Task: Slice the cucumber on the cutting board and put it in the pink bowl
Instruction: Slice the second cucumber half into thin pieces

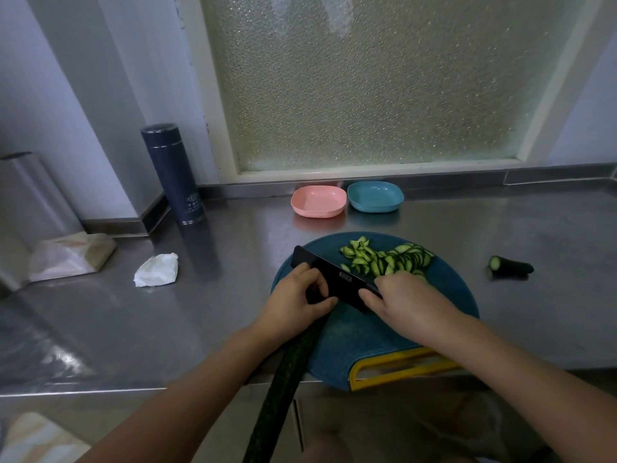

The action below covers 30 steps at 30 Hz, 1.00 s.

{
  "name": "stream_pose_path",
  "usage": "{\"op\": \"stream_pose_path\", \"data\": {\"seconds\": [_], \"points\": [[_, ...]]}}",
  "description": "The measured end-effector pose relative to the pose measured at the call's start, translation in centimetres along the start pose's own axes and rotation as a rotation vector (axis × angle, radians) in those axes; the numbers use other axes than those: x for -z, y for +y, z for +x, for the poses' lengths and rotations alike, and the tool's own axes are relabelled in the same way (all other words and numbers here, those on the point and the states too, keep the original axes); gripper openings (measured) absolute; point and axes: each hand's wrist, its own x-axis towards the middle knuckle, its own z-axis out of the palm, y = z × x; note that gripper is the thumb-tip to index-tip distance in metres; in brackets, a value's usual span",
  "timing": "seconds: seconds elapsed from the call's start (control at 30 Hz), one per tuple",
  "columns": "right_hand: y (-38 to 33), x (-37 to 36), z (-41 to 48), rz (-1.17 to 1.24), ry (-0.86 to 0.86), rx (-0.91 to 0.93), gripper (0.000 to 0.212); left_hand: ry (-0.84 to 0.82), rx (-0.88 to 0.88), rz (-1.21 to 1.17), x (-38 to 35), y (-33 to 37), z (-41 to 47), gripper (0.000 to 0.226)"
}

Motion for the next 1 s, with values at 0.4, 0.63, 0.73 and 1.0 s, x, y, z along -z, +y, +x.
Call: {"op": "stream_pose_path", "data": {"seconds": [0.4,0.63,0.73,1.0], "points": [[0.6,1.3,-0.2,-0.033,-0.010,0.024,0.041,0.017,-0.013,0.001,-0.3,-0.3,0.1,0.030],[0.6,2.0,0.1,-0.020,-0.022,0.027,0.041,-0.006,-0.012,-0.005,-0.1,-0.1,0.1,0.029],[0.4,2.2,0.3,-0.042,-0.019,0.027,0.041,-0.004,-0.009,0.009,-0.1,-0.1,0.0,0.029],[0.1,1.8,-0.1,-0.024,-0.035,0.012,0.043,-0.005,-0.017,0.012,0.0,-0.1,-0.1,0.028]]}}
